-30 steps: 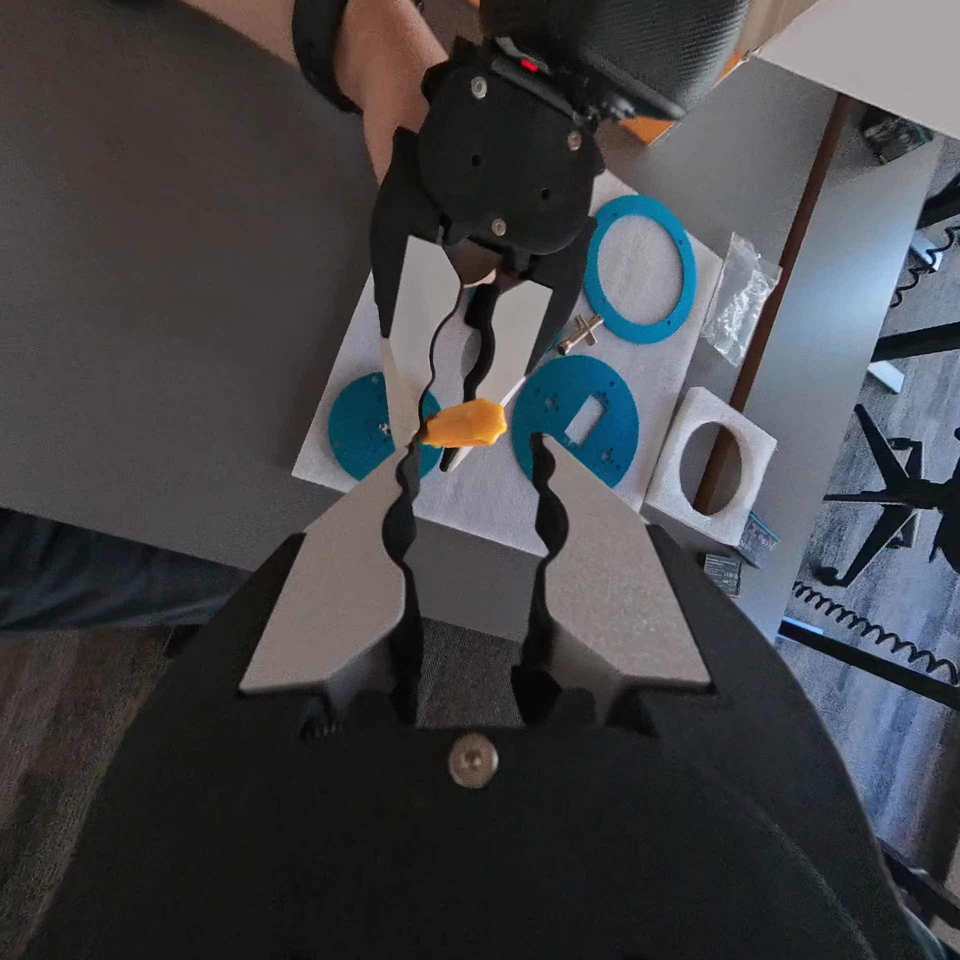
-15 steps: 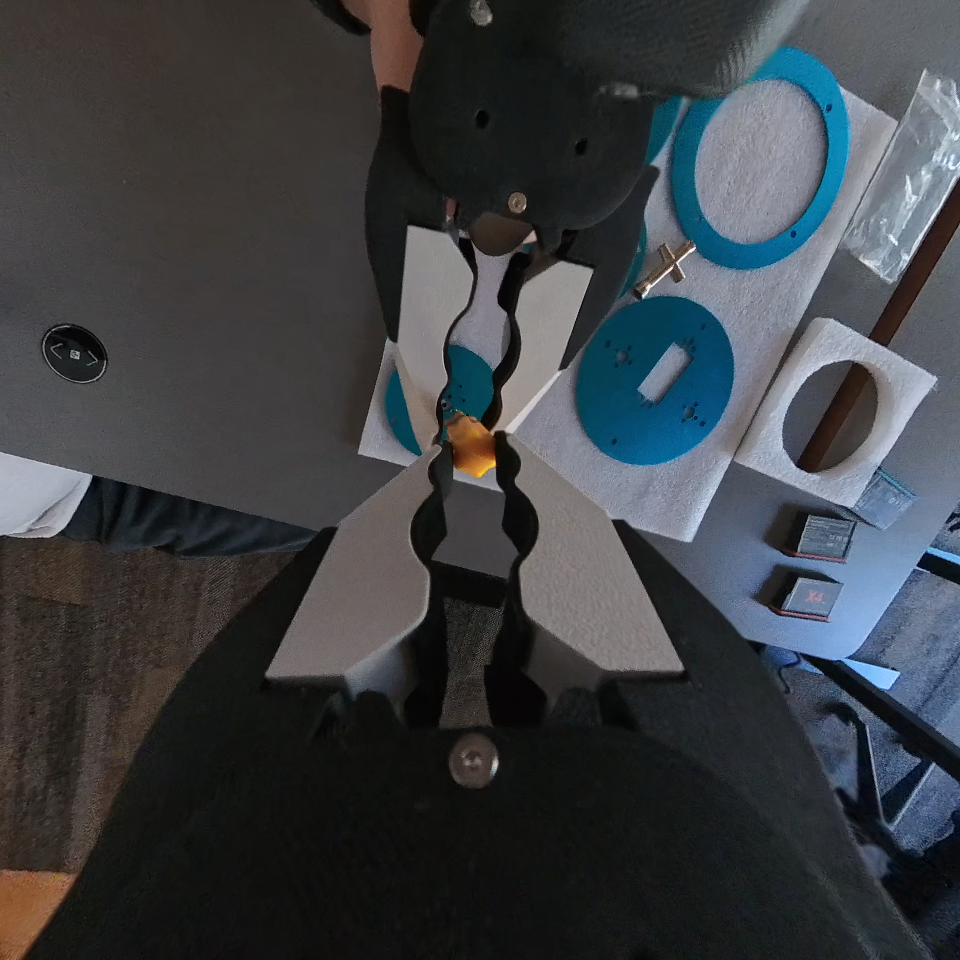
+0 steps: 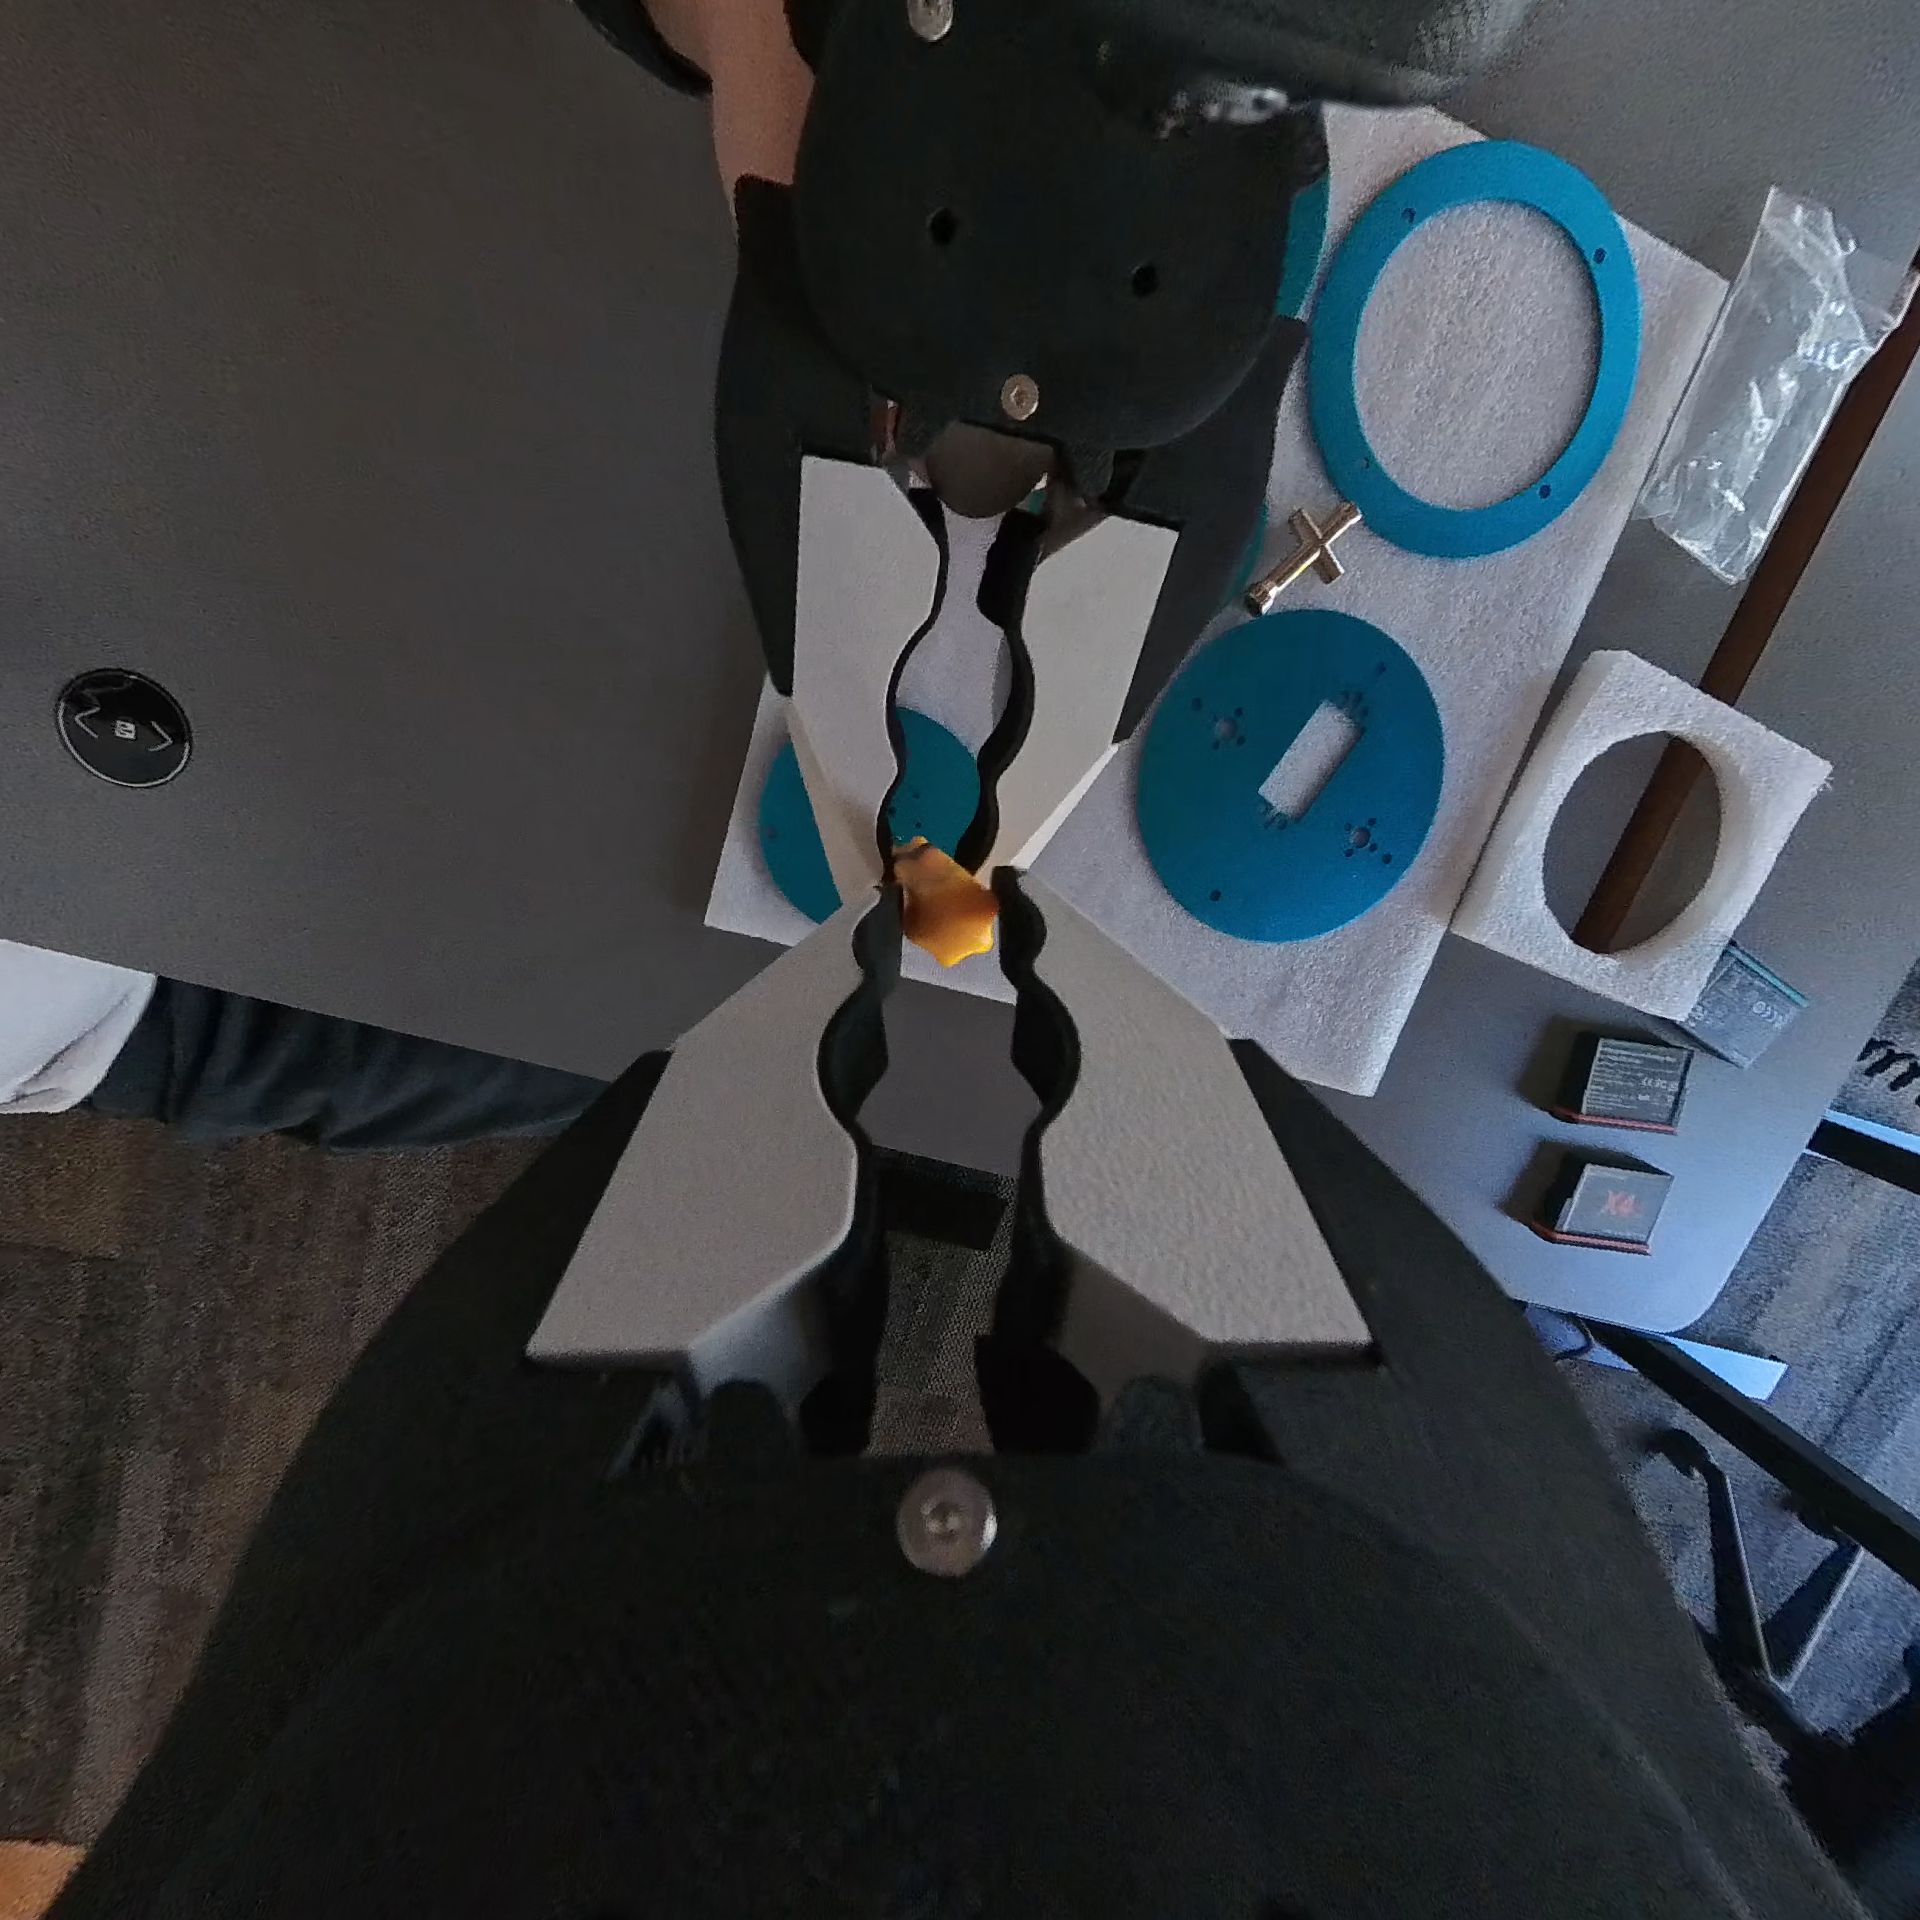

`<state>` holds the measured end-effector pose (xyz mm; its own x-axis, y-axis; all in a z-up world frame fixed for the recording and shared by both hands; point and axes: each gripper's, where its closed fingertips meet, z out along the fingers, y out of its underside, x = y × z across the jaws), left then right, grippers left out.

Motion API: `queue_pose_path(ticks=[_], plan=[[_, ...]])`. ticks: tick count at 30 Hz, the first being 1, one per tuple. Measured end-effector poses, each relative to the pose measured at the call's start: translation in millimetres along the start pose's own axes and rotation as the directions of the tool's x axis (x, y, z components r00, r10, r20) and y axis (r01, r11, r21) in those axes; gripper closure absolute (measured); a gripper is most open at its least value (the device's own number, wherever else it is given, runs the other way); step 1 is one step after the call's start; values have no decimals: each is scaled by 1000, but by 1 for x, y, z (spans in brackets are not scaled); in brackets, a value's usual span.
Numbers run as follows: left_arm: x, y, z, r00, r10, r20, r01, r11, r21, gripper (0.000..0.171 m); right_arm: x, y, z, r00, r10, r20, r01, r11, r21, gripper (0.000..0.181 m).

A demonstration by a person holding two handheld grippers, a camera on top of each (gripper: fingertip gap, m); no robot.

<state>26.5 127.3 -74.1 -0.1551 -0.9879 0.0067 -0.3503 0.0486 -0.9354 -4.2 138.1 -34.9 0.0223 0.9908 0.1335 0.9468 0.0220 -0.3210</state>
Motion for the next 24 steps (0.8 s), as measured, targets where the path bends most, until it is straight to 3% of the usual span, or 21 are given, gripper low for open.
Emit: queue_pose_path(ticks=[9, 11, 13, 15, 20, 24], plan=[[1, 9, 1, 1000, 2, 4, -2, 998, -55, 155, 1, 7, -1, 982, 182, -51, -184, 982, -42, 163], [2, 31, -2, 1000, -4, -16, 2, 986, -164, 142, 2, 14, -2, 981, 175, -83, -180, 983, -47, 163], [1, 47, -4, 998, -53, -29, 45, 975, -218, 116, -1, 10, -2, 985, 158, -70, -159, 987, -3, 163], [2, 56, -2, 995, -90, -46, 76, 968, -237, 109, -1, 9, -2, 987, 140, -77, -139, 990, 9, 163], [2, 88, 7, 999, -31, -29, 17, 926, -377, 111, 0, 8, -2, 991, 111, -71, -111, 994, 5, 163], [6, 88, 6, 997, -64, -31, 47, 922, -384, 116, 2, 9, -2, 992, 105, -70, -105, 994, -3, 163]])
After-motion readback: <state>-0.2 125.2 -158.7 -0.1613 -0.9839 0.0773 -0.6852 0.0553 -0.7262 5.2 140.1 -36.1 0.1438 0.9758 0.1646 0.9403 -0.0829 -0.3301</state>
